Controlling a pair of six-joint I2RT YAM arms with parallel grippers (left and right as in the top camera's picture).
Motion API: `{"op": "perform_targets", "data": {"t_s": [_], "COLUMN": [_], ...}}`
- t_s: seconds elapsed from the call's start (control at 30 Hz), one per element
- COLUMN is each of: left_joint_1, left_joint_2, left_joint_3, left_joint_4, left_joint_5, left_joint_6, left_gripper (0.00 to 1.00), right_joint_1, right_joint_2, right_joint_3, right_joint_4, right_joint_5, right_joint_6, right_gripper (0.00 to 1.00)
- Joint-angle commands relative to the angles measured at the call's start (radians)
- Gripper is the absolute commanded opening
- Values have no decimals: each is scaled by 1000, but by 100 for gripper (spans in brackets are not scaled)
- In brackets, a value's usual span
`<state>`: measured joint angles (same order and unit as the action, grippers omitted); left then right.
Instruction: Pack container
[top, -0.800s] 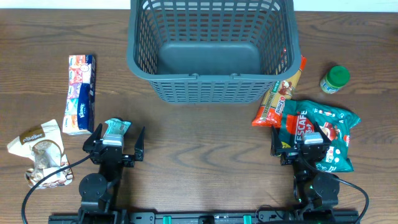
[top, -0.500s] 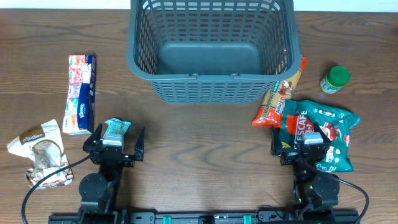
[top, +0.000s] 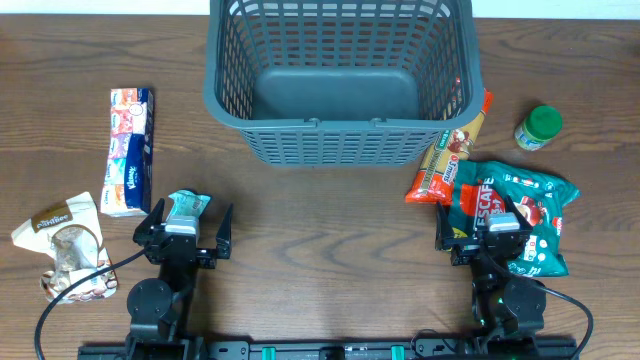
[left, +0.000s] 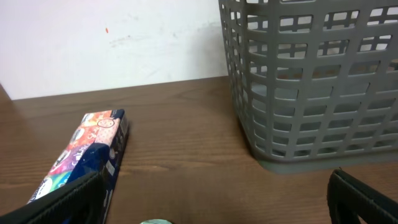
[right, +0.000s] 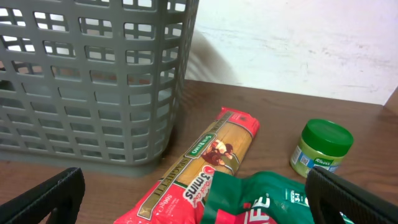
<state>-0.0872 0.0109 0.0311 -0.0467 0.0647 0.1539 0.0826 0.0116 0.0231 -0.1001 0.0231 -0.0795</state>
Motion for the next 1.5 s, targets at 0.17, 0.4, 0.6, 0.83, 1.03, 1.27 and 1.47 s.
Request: {"op": "perform_targets", "data": {"t_s": [0.17, 0.4, 0.6, 0.83, 1.03, 1.27, 1.47], "left_joint_1": [-4, -4, -4, -4, -4, -3, -3], "left_joint_2": [-7, -7, -7, 36, 285, 725, 1077], "left_joint_3": [-27, -27, -27, 100, 446, 948, 1383], "left_joint_4": [-18, -18, -6, -34, -253, -571, -1005], "left_joint_5": [14, 14, 14, 13, -6, -16, -16], "left_joint_6": [-6, -6, -35, -212, -264, -264, -179], "left_gripper": [99, 99, 99, 98, 99, 98, 98], "right_joint_1": [8, 8, 8, 8, -5, -25, -25], "right_joint_2": [-6, -6, -6, 5, 167, 514, 773], "right_joint_3": [-4, -4, -4, 66, 337, 776, 1269], "right_joint_4": [-1, -1, -1, -19, -217, -523, -985], "right_joint_5": [10, 10, 6, -1, 11, -39, -35], "right_joint_6": [16, 16, 108, 132, 131, 131, 132], "right_gripper": [99, 99, 99, 99, 99, 99, 99]}}
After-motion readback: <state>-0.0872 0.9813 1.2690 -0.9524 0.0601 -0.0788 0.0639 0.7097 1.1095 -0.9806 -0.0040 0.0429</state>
